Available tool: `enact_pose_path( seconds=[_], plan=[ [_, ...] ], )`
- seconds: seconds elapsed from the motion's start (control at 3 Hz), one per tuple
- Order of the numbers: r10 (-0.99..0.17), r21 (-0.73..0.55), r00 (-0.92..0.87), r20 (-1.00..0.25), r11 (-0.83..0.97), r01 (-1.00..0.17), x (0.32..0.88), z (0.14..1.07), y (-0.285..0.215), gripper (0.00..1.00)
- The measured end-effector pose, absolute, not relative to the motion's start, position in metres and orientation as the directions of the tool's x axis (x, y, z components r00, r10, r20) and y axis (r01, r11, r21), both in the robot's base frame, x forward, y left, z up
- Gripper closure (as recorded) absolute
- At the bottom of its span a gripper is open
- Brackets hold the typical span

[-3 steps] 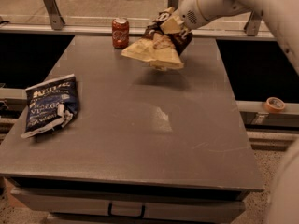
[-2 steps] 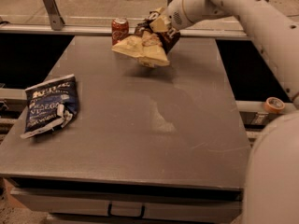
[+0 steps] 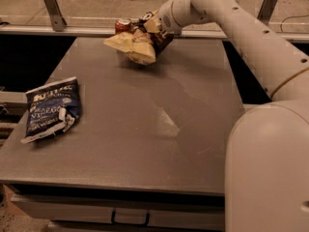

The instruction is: Move brown chip bag near coke can

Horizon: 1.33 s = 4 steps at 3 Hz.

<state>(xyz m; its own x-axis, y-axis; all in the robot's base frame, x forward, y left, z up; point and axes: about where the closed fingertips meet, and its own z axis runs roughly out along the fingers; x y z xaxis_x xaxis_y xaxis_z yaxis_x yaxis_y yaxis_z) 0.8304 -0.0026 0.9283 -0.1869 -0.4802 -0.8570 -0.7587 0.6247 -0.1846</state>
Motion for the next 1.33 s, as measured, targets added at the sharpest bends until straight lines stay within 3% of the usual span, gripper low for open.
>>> enact_pose_path(
  seconds=[0.67, 1.0, 1.33],
  plan=[
    [-0.476, -0.189, -0.188, -0.859, 0.635, -0.749, 0.845, 0.922, 0.008, 0.13],
    [-0.479, -0.196, -0.184, -0.858, 0.637, -0.745, 0.847, 0.922, 0.008, 0.00],
    [-0.489, -0.229, -0.153, -0.859, 0.632, -0.740, 0.836, 0.941, -0.008, 0.00]
  ],
)
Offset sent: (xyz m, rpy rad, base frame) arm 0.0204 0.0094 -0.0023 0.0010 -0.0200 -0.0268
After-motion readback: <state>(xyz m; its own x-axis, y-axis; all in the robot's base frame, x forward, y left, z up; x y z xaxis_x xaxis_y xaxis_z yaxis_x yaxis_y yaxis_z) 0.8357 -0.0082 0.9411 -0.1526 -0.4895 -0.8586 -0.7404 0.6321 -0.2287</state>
